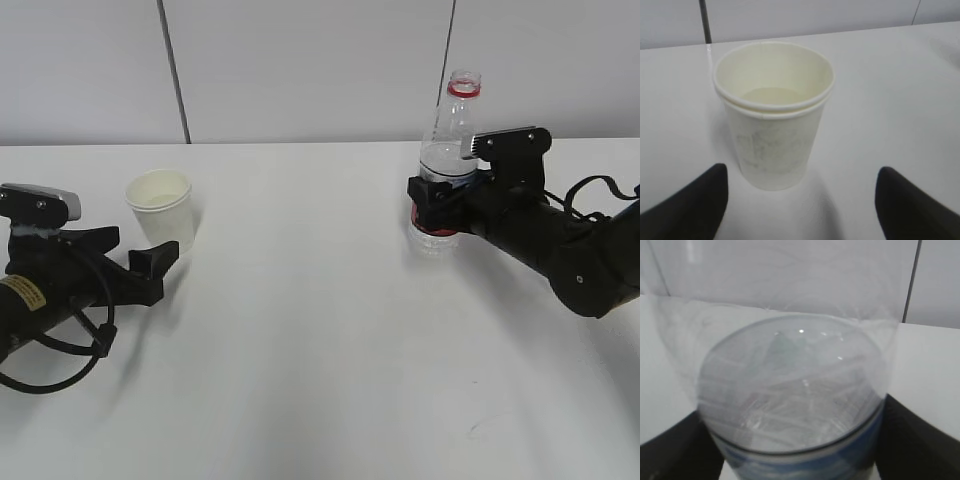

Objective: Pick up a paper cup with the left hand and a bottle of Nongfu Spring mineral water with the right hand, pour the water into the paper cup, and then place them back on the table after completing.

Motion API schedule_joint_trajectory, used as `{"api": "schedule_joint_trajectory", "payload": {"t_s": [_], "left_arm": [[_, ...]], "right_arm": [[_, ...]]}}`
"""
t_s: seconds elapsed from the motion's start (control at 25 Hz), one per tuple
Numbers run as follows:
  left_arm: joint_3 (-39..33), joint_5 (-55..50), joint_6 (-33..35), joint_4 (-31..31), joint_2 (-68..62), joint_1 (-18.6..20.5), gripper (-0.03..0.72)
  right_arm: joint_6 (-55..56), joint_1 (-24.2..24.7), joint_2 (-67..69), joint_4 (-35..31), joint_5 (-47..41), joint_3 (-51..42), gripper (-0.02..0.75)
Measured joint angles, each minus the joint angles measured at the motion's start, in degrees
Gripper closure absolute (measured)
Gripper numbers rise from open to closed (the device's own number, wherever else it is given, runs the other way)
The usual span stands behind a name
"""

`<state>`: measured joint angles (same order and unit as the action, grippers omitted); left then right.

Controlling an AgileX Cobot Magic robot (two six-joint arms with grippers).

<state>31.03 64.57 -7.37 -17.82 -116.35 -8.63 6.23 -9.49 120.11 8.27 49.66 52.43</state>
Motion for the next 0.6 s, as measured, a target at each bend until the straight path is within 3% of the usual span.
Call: {"api": "schedule_joint_trajectory", "payload": {"t_s": [0.6], "left_arm": [[0.00, 0.00, 0.00, 0.00, 0.00, 0.00, 0.135]], "right_arm": [[0.00, 0.00, 0.00, 1.40, -0.14, 0.00, 0.146]]}}
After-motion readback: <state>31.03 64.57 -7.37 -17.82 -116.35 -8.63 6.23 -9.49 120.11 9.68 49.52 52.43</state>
